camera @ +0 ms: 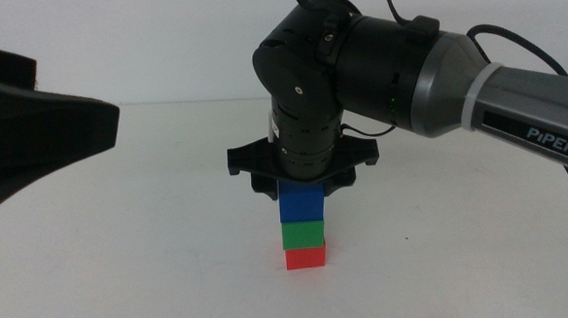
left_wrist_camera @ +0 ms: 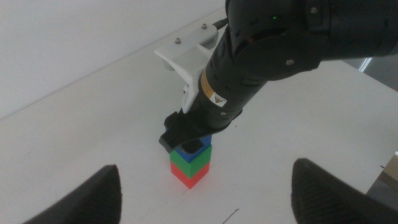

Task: Stack red cubes first, then green, then blue cubes in a specific spot.

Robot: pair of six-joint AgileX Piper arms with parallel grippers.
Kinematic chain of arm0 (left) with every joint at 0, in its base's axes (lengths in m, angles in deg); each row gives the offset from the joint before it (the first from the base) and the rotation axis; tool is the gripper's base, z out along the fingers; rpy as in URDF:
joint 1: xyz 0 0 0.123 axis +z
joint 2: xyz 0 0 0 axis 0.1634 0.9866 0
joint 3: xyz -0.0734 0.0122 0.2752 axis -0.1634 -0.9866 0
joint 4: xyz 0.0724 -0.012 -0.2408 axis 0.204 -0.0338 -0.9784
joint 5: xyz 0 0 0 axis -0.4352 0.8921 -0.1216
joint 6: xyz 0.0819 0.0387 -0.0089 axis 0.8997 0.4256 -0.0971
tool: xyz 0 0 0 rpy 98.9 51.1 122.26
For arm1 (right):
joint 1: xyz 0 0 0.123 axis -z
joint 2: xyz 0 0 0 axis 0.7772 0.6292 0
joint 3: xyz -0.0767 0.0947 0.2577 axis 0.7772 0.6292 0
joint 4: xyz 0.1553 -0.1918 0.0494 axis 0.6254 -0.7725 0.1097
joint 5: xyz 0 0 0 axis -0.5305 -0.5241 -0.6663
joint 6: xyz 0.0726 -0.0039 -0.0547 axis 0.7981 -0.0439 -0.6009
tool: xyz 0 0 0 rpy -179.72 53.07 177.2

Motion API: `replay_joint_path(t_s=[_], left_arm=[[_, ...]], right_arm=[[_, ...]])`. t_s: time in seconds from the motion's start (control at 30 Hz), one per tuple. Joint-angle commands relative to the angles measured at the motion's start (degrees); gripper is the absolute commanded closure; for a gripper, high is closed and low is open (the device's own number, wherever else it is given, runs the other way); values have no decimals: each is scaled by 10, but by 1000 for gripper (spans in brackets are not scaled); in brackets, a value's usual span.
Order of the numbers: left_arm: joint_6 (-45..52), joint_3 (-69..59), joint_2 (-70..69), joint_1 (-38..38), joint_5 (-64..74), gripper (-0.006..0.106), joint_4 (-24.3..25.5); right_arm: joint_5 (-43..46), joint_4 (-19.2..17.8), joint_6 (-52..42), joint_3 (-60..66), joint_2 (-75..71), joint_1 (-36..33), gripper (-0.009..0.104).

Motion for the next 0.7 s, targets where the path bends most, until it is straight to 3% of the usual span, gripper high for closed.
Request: replay_joint_path(t_s=[0.0, 0.23, 0.43, 0.67], left_arm=[[-1, 13, -1, -1, -30, 7, -25], [-1, 13, -1, -1, -30, 7, -25], [-1, 13, -1, -1, -30, 7, -25], [-1, 13, -1, -1, -29, 7, -25]], right_arm=[[4, -24, -1, -18, -30, -1, 37], [3, -25, -10, -22, -30, -1, 6], [-9, -19, -28, -53, -44, -1, 4], [-22, -55, -29, -73, -98, -1, 4]])
